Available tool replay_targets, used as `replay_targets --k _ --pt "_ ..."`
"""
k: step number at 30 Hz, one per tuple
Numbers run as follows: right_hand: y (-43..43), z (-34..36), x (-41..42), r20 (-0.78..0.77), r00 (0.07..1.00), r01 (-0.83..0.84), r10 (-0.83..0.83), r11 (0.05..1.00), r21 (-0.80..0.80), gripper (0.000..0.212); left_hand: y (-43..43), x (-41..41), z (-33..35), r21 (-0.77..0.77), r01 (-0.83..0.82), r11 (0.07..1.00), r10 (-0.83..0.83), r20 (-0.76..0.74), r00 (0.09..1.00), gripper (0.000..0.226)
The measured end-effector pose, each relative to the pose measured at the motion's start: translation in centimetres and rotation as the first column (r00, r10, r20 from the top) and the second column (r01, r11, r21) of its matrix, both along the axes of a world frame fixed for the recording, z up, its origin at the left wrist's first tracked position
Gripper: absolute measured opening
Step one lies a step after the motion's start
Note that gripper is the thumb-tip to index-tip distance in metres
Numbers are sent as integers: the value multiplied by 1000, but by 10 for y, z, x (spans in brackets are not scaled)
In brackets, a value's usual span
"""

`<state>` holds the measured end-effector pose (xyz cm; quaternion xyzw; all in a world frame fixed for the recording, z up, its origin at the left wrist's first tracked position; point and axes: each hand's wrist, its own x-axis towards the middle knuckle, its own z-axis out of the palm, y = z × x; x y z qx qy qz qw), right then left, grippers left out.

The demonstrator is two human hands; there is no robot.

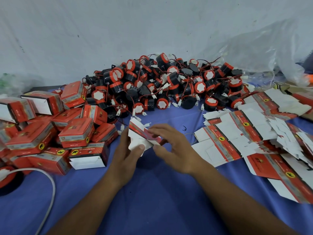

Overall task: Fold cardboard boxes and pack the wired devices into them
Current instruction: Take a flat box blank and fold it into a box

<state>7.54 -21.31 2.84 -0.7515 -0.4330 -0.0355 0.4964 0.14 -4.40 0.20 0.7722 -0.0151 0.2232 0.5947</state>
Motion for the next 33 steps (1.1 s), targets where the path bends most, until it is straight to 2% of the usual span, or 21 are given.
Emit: replay_targets --k 4,9,12,14,17,20,23,26,28,30,33 --pt "7 -6 -6 93 994 -40 48 995 -86 57 0 4 -4 92 23 996 -26 31 999 64" --pt "9 -8 -7 181 982 67 -52 995 -75 48 -1 7 -9 62 7 998 -9 21 1000 48" --pt "10 -6 -7 170 974 165 -150 983 -78 42 -1 6 -9 97 31 995 -33 23 999 57" --pt "10 -4 -7 218 959 208 -181 972 -109 39 -3 4 -5 115 26 993 -30 31 999 61" --pt "11 -3 -7 316 930 240 -187 961 -137 35 -5 1 2 173 14 985 -28 79 996 74" --pt "12 -4 -4 347 922 247 -173 952 -180 28 -5 3 1 277 -1 961 -29 105 994 83" --pt "10 -5 -2 368 920 198 -134 970 -142 20 -5 3 2 262 -26 965 -5 118 993 85" --pt "10 -2 -2 402 890 246 -214 969 -28 16 -1 3 2 205 -13 979 -14 133 991 79" --pt "9 1 0 373 862 333 -343 938 94 9 -1 2 3 207 7 978 -36 134 990 77" --pt "7 3 4 272 850 429 -451 892 141 5 -3 3 4 215 14 977 -46 147 988 73" --pt "4 -4 11 9 870 494 -494 870 -4 20 -11 1 6 135 14 991 -36 167 985 65"
